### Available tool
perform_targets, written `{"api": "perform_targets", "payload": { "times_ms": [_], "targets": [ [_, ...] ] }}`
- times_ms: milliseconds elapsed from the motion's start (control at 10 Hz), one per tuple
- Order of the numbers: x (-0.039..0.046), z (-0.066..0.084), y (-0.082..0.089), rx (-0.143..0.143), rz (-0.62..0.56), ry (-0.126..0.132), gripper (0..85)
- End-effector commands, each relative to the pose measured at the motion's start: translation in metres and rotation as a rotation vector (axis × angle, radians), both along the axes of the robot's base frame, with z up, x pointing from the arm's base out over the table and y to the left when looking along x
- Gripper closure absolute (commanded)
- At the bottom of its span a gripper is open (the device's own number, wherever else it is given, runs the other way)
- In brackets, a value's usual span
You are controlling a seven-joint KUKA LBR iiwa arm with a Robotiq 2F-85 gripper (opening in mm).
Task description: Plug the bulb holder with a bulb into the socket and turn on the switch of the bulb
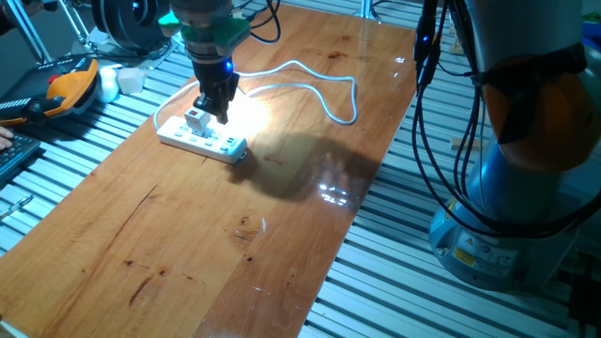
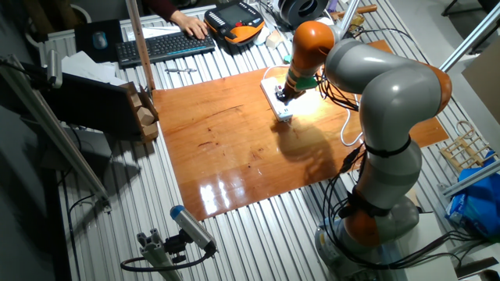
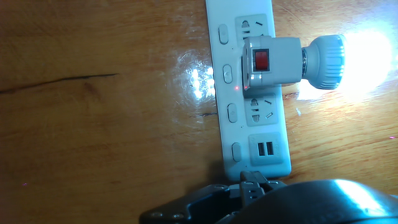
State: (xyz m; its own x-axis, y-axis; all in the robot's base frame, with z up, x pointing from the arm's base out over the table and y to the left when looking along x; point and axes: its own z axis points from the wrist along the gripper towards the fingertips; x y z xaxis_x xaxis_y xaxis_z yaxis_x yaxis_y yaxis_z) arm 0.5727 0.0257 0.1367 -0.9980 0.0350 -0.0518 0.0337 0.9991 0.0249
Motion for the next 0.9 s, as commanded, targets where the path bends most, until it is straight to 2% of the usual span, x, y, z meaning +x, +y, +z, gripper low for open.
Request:
{"api": "perform_targets", "payload": {
  "times_ms": [0,800],
  "targets": [
    [-0.0001,-0.0009,-0.001,0.0,0.001,-0.001,85.0],
    [0.0002,-0.0017,-0.0028,-0.005,0.016,-0.003,85.0]
  ]
}}
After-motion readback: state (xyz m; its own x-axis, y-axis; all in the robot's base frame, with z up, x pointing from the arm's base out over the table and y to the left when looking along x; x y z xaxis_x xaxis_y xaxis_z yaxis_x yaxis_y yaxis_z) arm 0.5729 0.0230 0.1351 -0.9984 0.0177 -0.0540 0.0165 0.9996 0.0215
